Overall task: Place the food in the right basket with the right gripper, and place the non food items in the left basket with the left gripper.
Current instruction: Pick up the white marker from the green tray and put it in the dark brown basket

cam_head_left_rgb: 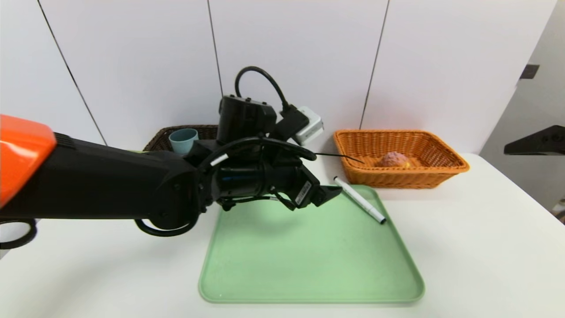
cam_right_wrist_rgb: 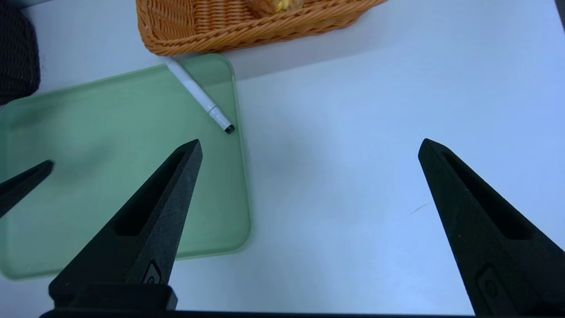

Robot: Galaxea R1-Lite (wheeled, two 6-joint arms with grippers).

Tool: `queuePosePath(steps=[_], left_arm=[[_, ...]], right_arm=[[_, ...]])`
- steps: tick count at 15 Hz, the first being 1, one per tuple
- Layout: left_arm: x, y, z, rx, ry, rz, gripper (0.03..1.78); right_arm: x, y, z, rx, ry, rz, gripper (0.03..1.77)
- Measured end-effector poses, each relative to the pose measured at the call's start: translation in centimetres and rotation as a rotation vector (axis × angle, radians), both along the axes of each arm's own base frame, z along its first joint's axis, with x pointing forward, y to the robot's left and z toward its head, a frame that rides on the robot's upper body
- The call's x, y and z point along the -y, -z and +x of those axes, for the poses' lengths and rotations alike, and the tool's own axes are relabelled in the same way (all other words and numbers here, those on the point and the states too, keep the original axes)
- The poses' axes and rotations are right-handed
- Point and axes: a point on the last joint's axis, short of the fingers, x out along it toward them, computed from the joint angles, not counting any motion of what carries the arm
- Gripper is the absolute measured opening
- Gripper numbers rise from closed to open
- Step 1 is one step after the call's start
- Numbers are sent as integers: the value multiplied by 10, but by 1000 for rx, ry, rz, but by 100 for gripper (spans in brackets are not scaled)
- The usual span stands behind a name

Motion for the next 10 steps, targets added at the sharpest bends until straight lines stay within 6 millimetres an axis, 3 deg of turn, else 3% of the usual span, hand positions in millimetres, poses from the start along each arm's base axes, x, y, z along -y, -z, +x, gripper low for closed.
queuePosePath(steps=[4, 10], left_arm=[[37, 30, 0, -103, 15, 6, 169], [72, 56, -8, -187, -173, -24, 169]], right_arm=[[4, 6, -15, -4, 15, 9, 169], [3, 12, -20, -15, 32, 40, 169]])
